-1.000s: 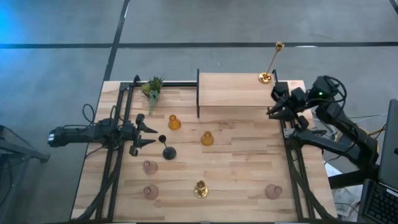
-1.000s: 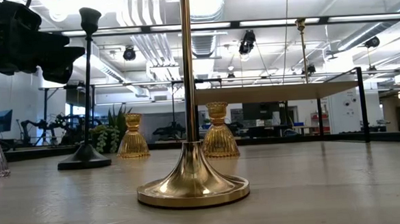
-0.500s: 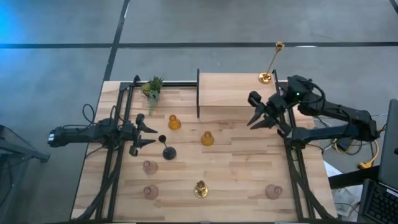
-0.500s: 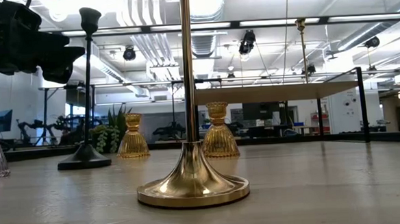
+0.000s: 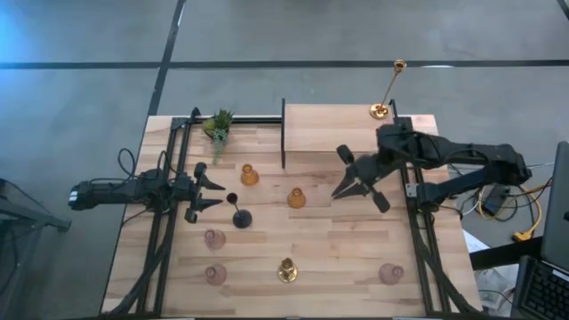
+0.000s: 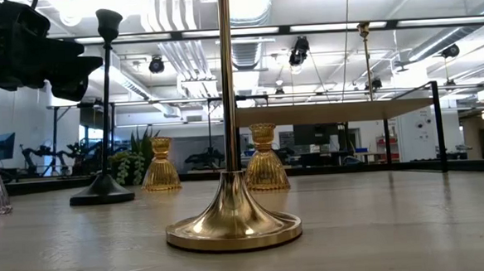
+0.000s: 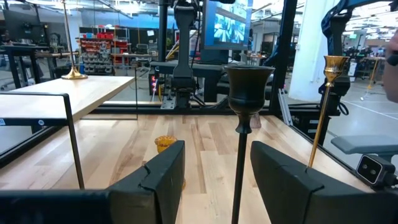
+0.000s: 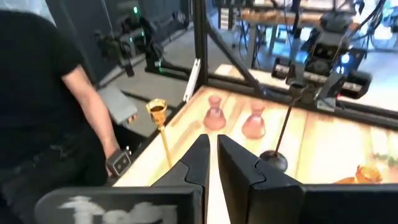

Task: Pick & Place candle stick holders
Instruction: Put the bottom right pink candle holder on the shelf

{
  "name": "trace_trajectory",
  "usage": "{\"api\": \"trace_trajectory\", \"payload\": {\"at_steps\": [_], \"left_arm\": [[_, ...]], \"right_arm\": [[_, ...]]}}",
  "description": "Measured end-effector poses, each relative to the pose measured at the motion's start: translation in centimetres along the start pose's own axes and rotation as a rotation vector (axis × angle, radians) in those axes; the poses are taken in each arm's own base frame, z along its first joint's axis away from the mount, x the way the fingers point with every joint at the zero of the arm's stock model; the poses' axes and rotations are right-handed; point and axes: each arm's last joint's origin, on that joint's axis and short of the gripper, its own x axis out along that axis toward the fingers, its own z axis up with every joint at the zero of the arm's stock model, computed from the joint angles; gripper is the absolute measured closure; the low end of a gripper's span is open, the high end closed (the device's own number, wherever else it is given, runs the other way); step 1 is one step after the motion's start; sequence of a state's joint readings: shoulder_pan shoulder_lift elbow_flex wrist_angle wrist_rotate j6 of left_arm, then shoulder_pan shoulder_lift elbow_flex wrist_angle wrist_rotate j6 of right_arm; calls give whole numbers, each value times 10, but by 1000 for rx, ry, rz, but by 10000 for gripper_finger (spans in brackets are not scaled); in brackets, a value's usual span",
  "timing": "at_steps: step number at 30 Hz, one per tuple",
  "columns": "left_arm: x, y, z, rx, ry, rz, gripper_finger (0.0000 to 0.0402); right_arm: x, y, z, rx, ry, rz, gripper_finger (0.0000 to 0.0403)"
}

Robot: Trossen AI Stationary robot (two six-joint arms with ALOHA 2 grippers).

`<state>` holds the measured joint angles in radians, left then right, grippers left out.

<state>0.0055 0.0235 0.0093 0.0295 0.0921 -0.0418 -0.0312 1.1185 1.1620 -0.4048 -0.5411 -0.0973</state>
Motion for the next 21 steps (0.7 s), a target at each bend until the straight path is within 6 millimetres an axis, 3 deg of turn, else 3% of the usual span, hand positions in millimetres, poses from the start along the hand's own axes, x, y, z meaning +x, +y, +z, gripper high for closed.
{"api": "trace_trajectory", "payload": {"at_steps": [7,16,21], "left_arm": [[0,0,0,0,0,0,213],[0,0,0,0,0,0,213],[0,0,0,0,0,0,213]], "right_arm": [[11,21,1,28,66,45,393],[5,56,-14,277,236,-133,394],[1,78,-15,357,234,-176,394]]}}
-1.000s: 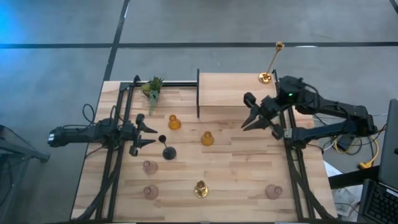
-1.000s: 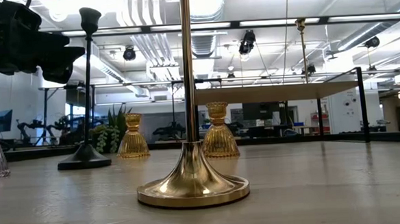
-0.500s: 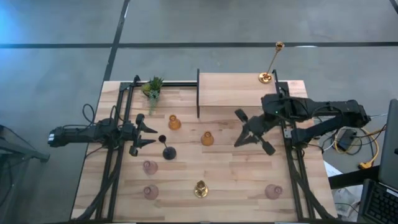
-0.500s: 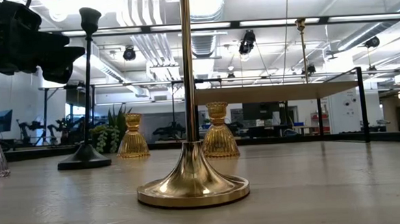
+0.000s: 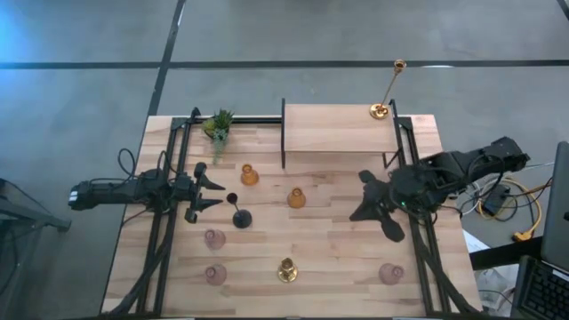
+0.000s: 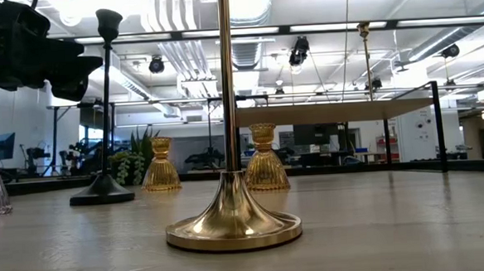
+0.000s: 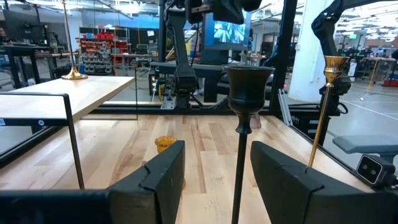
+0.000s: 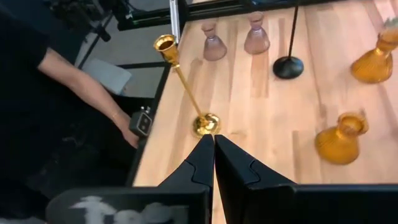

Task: Pick & Place candle stick holders
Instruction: Put the bottom right pink candle holder on the shelf

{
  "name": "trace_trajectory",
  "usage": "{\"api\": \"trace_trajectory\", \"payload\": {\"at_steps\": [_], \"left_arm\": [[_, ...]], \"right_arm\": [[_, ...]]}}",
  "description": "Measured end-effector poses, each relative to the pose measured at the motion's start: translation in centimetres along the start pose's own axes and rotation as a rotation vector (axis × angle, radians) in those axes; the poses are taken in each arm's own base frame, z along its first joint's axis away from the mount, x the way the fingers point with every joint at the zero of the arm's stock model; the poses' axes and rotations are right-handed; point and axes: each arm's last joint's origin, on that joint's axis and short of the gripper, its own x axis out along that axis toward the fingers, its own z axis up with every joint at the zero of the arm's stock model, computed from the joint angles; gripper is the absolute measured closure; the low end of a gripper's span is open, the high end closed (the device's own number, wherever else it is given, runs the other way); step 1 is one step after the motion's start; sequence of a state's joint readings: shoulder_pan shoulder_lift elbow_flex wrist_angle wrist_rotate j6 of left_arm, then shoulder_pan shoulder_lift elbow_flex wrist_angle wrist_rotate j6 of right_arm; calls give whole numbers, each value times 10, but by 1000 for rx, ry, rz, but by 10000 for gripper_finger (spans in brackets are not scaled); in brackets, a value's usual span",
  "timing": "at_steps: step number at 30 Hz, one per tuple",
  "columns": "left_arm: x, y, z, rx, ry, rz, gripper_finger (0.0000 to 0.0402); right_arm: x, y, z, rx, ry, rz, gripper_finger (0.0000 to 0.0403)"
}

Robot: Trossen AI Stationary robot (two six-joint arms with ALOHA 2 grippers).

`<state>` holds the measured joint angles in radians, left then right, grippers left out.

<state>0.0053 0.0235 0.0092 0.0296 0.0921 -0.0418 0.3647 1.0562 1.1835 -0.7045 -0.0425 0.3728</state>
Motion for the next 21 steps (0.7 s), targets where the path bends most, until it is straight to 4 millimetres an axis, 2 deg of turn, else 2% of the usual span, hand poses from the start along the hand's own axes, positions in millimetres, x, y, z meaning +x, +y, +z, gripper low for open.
{"api": "trace_trajectory", "payload": {"at_steps": [9,21], "left_arm": [[0,0,0,0,0,0,213],[0,0,0,0,0,0,213]], "right_arm": [[2,26,-16,167,37,-26,394],[1,37,-58,604,260,-282,394]]}}
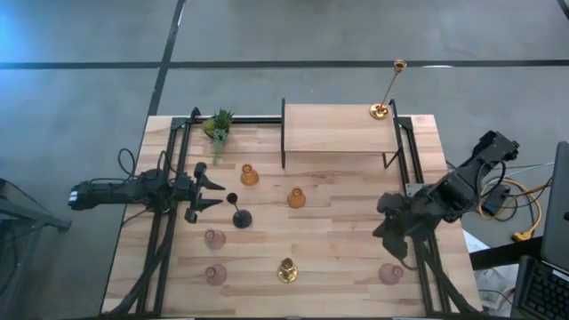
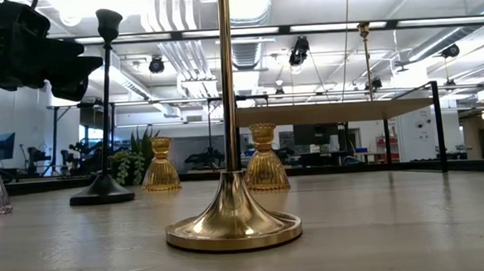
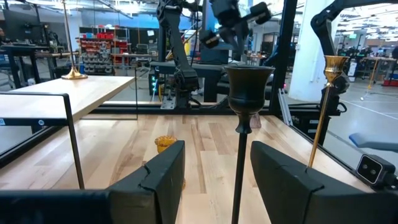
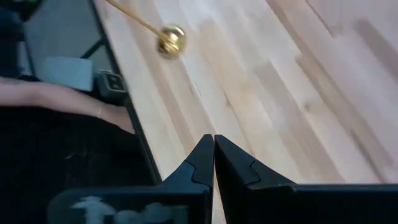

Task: Pick & Place candle stick holders
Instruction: Put the bottom right pink candle holder on the shelf

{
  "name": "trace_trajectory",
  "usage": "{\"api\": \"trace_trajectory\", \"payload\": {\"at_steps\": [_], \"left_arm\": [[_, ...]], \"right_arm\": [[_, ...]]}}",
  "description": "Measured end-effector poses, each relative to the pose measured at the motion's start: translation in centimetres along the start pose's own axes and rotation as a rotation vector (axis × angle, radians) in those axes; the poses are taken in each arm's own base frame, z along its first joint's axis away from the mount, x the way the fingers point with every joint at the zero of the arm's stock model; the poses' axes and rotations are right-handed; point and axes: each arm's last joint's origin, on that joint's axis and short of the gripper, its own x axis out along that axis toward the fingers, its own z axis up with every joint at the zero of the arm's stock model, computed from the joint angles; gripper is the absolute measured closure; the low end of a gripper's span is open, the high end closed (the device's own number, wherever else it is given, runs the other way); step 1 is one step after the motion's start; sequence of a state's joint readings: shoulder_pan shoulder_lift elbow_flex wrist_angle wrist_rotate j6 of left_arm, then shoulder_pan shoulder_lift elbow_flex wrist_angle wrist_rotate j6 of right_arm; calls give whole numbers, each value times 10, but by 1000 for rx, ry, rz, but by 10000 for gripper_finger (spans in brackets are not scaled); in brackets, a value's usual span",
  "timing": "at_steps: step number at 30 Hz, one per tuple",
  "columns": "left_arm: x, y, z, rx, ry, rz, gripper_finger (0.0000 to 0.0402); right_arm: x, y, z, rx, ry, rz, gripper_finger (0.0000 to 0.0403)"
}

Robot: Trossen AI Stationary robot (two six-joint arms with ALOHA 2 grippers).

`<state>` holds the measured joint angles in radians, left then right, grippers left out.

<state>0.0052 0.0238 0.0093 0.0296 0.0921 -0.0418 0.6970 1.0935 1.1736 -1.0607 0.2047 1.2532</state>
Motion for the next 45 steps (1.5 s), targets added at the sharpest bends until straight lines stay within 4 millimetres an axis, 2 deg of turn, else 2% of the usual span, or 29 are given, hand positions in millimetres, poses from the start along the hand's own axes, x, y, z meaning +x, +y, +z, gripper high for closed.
{"api": "trace_trajectory", "payload": {"at_steps": [7,17,29,33,38,45], "left_arm": [[0,0,0,0,0,0,213],[0,0,0,0,1,1,213],[0,0,0,0,0,0,213],[0,0,0,0,1,0,213],[0,0,0,0,1,0,213],[0,0,0,0,1,0,213]], "right_arm": [[9,3,-20,178,112,-93,394],[32,9,-53,363,456,-349,394],[55,16,-64,377,462,-447,392],[57,17,-66,387,459,-461,367],[60,15,-69,394,456,-484,318],[72,12,-78,399,446,-550,270]]}}
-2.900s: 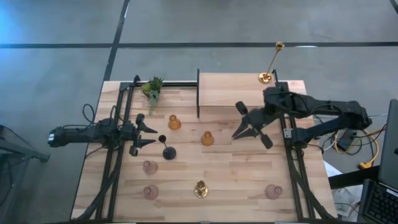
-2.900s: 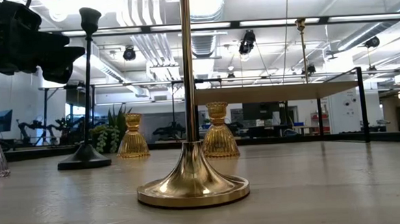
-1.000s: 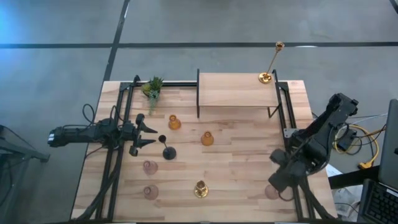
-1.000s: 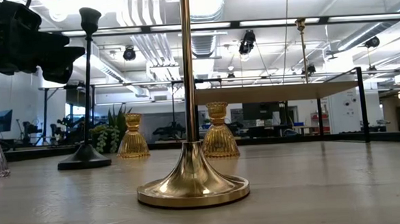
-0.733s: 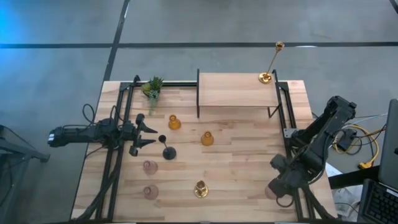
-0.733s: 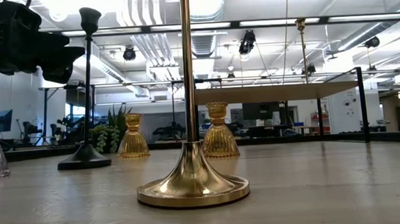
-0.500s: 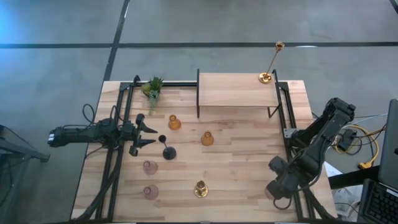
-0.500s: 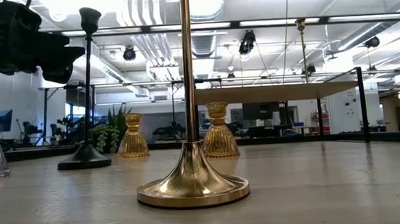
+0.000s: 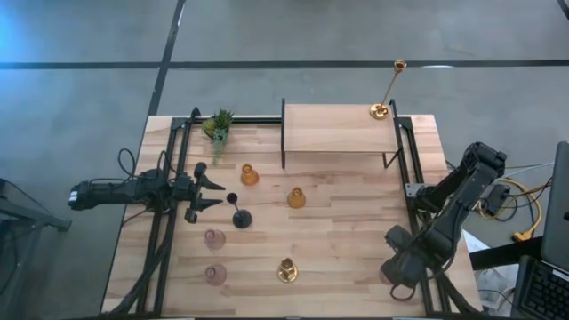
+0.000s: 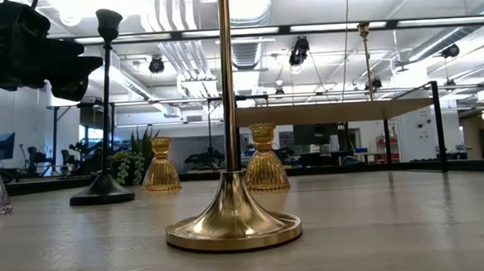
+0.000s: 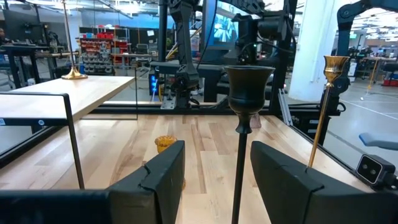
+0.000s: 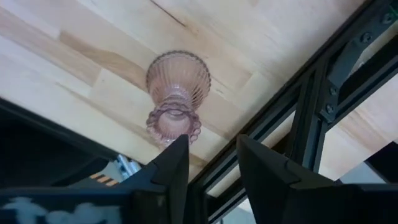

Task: Pick & Place candle stick holders
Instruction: Put the bottom right pink candle holder on the shelf

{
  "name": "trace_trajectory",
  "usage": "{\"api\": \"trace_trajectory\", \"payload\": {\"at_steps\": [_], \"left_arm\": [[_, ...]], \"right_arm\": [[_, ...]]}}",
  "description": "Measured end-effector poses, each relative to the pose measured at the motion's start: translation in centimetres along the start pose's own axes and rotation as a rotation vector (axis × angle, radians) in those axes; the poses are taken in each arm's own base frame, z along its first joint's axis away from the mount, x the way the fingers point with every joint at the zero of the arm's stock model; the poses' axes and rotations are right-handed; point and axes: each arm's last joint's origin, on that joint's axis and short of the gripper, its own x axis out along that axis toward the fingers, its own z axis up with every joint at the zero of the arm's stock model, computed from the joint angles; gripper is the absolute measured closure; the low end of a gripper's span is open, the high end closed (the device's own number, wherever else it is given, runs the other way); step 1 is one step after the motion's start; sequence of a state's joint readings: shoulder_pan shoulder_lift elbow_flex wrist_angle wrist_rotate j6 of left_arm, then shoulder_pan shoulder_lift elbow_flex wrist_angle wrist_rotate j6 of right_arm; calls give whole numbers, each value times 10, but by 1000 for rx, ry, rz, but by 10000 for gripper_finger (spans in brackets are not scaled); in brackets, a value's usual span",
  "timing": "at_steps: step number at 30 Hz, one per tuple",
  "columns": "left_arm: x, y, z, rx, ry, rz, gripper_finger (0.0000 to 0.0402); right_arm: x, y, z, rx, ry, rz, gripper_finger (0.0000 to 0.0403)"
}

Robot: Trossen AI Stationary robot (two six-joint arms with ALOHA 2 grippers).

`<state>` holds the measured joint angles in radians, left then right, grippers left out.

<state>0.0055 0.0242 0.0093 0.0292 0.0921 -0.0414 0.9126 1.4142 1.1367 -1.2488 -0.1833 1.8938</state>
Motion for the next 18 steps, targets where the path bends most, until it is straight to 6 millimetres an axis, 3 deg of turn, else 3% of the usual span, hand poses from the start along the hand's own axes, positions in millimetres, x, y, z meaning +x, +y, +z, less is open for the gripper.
{"api": "trace_trajectory", "payload": {"at_steps": [7,18], "left_arm": [[0,0,0,0,0,0,213],[0,0,0,0,0,0,213]], "right_arm": [[16,2,-4,19,-9,-24,258],[40,4,-4,17,-32,58,283]]}}
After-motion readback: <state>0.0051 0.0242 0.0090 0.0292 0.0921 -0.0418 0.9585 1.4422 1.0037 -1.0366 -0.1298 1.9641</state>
